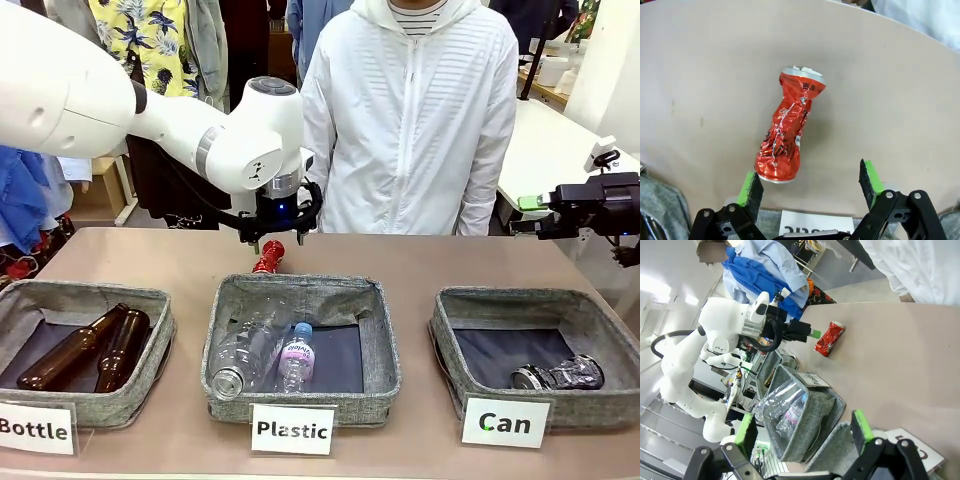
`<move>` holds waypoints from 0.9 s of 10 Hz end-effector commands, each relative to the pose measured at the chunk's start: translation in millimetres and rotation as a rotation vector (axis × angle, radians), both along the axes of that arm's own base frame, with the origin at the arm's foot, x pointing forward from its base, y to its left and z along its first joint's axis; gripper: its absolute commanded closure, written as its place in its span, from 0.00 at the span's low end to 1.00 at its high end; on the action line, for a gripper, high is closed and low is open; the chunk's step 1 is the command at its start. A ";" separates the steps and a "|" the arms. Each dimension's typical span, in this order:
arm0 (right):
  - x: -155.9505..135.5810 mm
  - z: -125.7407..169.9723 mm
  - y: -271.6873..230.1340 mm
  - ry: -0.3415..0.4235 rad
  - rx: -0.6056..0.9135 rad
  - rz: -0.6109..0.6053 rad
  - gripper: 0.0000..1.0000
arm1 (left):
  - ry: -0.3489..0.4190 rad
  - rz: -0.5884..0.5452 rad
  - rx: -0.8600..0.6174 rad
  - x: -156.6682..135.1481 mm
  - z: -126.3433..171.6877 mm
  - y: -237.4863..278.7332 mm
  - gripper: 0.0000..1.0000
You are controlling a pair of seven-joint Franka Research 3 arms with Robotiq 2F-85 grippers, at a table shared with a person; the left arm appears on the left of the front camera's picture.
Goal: Sort the can waste into the basket.
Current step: Pick up the can waste from the table and place it in the right Fabric basket.
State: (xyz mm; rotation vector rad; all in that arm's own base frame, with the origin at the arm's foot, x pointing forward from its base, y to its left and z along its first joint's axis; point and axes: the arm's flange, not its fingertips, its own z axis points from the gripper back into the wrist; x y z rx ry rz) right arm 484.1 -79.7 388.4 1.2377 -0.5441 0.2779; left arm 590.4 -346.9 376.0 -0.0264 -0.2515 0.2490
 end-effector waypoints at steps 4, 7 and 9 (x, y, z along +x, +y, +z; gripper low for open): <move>-0.6 1.8 -1.0 -0.019 -0.003 0.013 0.00 | 0.003 -0.108 0.136 13.3 -12.0 9.0 0.00; -0.6 1.8 -1.0 -0.019 -0.003 0.013 0.00 | -0.020 -0.173 0.202 9.0 -16.2 7.0 0.00; -0.6 1.8 -1.0 -0.019 -0.003 0.013 0.00 | -0.005 -0.162 0.163 7.3 -18.6 5.2 0.00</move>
